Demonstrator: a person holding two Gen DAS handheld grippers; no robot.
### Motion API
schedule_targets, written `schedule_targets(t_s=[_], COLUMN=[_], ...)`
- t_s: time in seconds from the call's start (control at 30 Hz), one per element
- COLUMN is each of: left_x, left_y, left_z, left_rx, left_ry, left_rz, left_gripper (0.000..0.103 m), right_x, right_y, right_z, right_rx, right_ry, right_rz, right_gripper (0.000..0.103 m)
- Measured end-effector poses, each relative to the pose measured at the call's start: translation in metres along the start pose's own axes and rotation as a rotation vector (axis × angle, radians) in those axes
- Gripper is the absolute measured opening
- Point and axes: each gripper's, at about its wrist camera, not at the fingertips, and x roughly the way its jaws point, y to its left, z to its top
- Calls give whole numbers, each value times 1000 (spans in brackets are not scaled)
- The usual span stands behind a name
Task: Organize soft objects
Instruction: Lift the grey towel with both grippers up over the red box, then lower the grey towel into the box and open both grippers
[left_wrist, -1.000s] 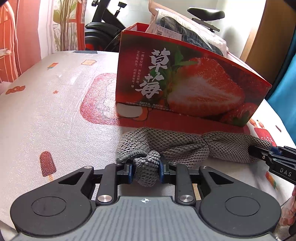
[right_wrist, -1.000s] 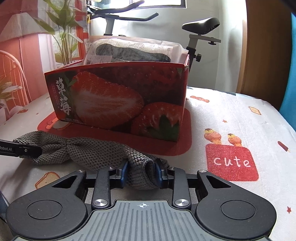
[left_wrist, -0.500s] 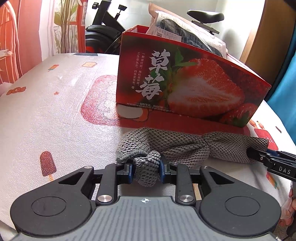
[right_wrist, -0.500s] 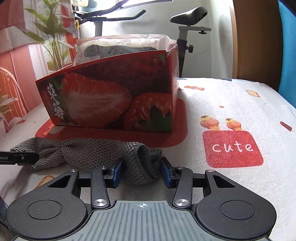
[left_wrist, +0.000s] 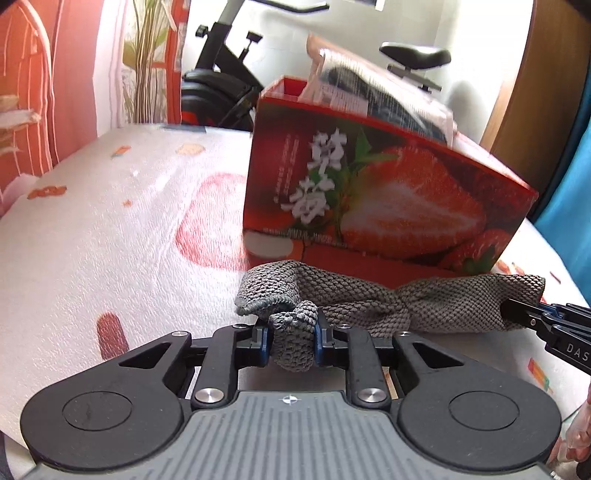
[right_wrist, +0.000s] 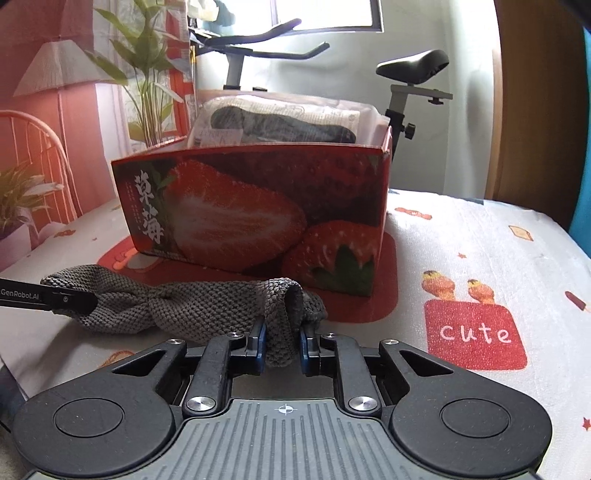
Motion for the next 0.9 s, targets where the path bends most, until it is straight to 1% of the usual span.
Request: schedule_targets(t_s=[0.27,0.43,0.53,0.67,0.77,0.9], left_x=[-35,-59,-63,-55,-42,-18], left_y=[-7,-14,-23,-29,-33,-37], left_z=[18,46,71,105,127,153], left_rx=[27,73,106,129,141,163], left_ry=[-160,-276,-311,-309,-261,-192], left_rz=[7,0,0,-9,-5,-19], left_gripper=[22,22,22,22,22,22], right_x=[-26,-41,-43,-37,-29,-9], right_y=[2,-2,-5,-5,-4,-3], right_z=[26,53,75,108,132,157], right_rx=[-7,8,9,2,-1,-22], right_ry=[-117,-189,-215,-222,-213,-167], right_rz=[34,53,57,55,69,72], right_gripper=[16,16,16,16,16,16])
